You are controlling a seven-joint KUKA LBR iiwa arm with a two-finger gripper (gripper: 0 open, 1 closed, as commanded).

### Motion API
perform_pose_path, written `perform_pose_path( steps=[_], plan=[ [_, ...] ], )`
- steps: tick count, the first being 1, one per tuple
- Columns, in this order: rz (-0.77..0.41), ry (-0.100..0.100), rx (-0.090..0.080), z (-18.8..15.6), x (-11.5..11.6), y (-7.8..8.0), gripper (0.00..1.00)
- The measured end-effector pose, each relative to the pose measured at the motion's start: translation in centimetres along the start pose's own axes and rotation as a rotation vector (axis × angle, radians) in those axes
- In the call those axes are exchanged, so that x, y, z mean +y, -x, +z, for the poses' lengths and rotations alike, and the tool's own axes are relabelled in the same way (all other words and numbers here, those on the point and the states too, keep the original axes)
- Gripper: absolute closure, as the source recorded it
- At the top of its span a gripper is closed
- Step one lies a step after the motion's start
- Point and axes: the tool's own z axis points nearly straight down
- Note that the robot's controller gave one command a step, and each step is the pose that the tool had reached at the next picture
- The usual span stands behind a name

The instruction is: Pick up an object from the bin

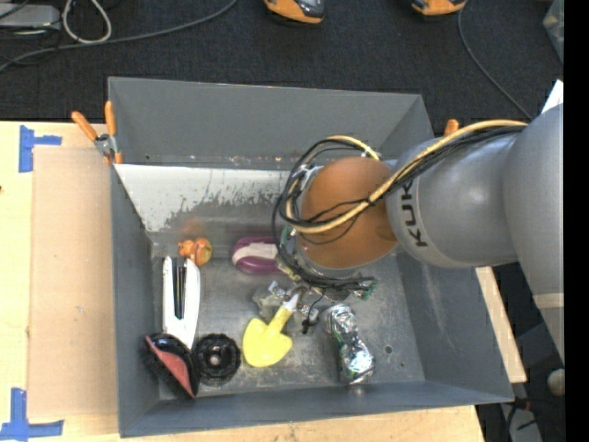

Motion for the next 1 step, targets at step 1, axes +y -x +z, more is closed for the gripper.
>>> perform_pose_path(
  steps=[1],
  plan=[
    [-0.027,0.004,0.004,-6.15,0.07,0.13,1.0]
  ],
)
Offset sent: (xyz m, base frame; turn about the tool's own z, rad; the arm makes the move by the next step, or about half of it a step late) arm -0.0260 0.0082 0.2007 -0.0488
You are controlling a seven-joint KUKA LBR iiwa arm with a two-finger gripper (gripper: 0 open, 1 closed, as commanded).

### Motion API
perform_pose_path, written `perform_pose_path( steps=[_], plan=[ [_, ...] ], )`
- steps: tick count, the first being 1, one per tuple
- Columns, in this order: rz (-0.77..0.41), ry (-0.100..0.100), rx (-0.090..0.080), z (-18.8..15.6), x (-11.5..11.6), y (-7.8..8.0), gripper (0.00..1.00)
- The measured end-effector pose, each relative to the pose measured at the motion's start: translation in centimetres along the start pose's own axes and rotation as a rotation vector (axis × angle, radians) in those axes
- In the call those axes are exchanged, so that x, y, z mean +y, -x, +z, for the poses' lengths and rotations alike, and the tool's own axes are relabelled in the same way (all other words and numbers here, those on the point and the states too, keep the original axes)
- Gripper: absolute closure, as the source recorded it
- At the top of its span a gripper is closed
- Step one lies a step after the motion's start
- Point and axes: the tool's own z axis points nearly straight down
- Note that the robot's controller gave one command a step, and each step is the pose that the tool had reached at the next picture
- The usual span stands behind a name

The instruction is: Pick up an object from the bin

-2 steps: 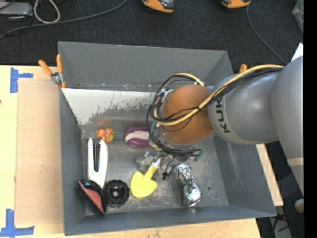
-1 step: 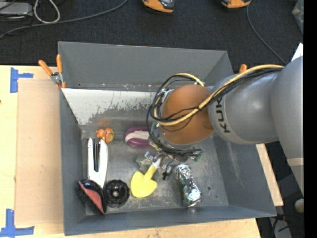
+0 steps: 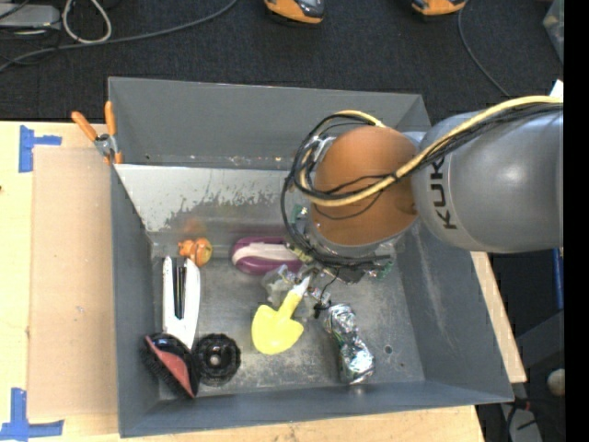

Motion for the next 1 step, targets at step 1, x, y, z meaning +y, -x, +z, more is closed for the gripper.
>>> perform_pose_path(
  steps=[1],
  plan=[
    [-0.009,0.004,0.003,-7.43,1.4,-0.48,1.0]
  ],
)
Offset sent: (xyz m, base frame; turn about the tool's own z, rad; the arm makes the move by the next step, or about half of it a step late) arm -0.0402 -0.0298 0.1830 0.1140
